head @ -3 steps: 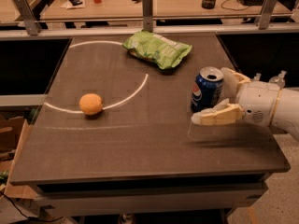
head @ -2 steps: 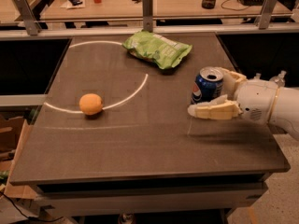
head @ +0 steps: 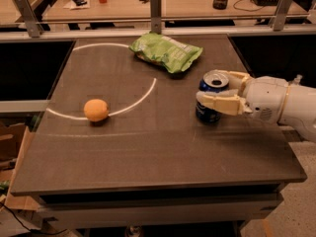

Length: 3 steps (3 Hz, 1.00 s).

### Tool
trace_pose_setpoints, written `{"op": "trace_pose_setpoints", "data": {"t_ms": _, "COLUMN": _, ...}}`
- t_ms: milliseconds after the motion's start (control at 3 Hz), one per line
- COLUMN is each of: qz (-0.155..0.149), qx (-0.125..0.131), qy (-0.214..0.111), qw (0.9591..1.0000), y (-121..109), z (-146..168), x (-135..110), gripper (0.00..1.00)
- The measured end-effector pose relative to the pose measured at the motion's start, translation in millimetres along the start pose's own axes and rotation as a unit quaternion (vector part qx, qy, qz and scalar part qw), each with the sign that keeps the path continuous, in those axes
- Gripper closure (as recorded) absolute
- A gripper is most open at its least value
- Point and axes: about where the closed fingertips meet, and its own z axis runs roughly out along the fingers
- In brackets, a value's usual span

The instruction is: Pick pepsi can

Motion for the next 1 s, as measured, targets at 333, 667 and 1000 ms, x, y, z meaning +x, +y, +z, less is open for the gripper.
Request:
{"op": "trace_pose_setpoints", "data": {"t_ms": 333, "qz": -0.002, "qx": -0.008, "qy": -0.012, "qw": 0.9999, "y": -5, "z": 7, "x": -25, "gripper": 0.87}}
{"op": "trace_pose_setpoints", "data": {"t_ms": 667, "qz": -0.003, "qx": -0.016, "qy": -0.003, "qw": 0.9999, "y": -10, "z": 13, "x": -52, "gripper": 1.00}}
{"op": "trace_pose_setpoints", "data": {"t_ms": 1000, "qz": 0.001, "qx": -0.017, "qy": -0.002, "qw": 0.9998, "y": -10, "z": 15, "x": -55, "gripper": 1.00}}
